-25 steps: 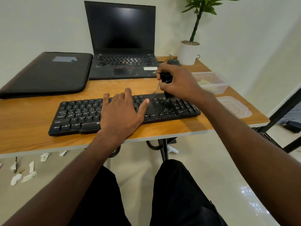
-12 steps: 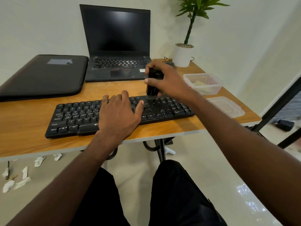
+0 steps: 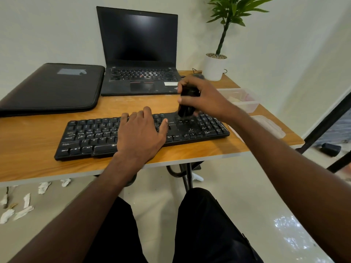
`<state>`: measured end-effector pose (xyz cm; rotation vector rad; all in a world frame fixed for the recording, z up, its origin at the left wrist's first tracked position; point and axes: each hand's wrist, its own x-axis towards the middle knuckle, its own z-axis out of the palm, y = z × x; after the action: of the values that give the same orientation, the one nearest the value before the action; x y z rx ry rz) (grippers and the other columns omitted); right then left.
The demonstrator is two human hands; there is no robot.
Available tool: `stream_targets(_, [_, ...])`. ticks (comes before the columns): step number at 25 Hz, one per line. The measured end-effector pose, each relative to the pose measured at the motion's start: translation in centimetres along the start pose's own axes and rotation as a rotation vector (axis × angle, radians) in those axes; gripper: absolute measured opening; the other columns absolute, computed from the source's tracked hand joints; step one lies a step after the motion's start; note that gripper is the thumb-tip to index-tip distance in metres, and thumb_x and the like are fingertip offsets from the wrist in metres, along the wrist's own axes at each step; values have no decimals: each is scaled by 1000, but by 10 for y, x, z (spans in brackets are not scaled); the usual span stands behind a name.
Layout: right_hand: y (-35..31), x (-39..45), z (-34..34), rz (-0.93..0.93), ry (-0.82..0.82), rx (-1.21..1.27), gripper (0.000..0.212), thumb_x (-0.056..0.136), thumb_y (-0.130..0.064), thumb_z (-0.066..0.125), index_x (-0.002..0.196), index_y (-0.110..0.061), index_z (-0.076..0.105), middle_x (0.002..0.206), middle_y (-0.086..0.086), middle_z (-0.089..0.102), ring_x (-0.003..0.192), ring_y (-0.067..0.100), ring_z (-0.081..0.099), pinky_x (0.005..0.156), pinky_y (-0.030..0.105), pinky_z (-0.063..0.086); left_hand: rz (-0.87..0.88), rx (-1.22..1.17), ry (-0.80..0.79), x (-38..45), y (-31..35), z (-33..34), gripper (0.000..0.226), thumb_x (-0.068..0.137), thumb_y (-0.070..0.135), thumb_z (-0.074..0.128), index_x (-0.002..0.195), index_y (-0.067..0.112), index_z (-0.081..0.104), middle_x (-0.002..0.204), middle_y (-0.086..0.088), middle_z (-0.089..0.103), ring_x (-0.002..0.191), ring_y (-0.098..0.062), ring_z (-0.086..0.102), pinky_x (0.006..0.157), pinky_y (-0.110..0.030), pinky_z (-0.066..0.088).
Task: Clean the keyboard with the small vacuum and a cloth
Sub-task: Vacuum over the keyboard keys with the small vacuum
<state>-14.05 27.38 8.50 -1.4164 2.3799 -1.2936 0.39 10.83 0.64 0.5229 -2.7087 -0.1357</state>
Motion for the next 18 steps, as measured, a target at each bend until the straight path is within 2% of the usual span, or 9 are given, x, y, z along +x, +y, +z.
stream_targets(2, [8,-4,-17,22,-70,-53,18,92,-14,71,105,-20,61,110,-2,60,101,17,63,76,38,63,5,3,-7,-1,0,0,62,107,63,28,127,9,53,121,-15,70,118,-33,64,115,-55,37])
stream_targets(4, [15,1,-33,78,-9,-227,18,85,-14,73,99,-22,65,99,-10,64,97,11,61,91,45,58,8,-4,-8,-1,1,-1,62,107,62,28,126,9,53,120,-15,70,117,-33,64,114,-55,38])
stream_targets(5, [16,4,-35,86,50,-301,18,82,-16,73,97,-23,66,95,-13,65,94,7,60,93,46,56,7,-6,-8,-1,1,-2,62,107,62,28,126,9,54,120,-15,70,117,-33,64,114,-55,38])
stream_targets(7, [15,4,-28,57,148,-245,18,82,-16,72,98,-23,67,95,-16,64,94,4,60,90,42,58,9,-6,-2,-1,0,-1,62,107,62,28,126,9,54,119,-16,70,117,-33,64,114,-55,38])
stream_targets(9, [16,-4,-18,39,129,-108,18,85,-15,71,100,-21,65,101,-11,64,97,11,62,84,36,59,9,-5,-4,-1,0,-2,63,107,62,29,127,9,54,120,-16,70,117,-33,64,114,-56,37])
stream_targets(11, [22,-7,-24,99,162,-273,18,82,-19,71,96,-27,64,100,-8,66,97,16,62,80,34,56,12,3,-4,-1,0,-2,63,107,62,28,128,8,54,121,-16,70,118,-33,64,115,-56,37])
stream_targets(13, [25,-7,-37,177,301,-473,17,79,-21,70,92,-30,65,95,-11,67,94,12,61,71,26,48,8,6,-11,-1,1,-3,64,107,62,27,128,8,54,121,-17,70,118,-33,64,114,-56,37])
stream_targets(15, [23,-9,-35,136,374,-323,17,81,-17,70,94,-26,67,90,-18,65,88,2,60,69,20,45,10,5,-11,-1,1,-3,63,107,62,27,127,8,54,121,-17,70,118,-34,64,114,-56,37])
stream_targets(18, [25,-19,-27,89,257,-19,19,86,-13,71,102,-19,65,95,-16,63,91,7,63,68,24,56,11,-7,-5,-1,1,-3,64,107,63,27,126,8,54,119,-17,71,117,-34,64,115,-56,37])
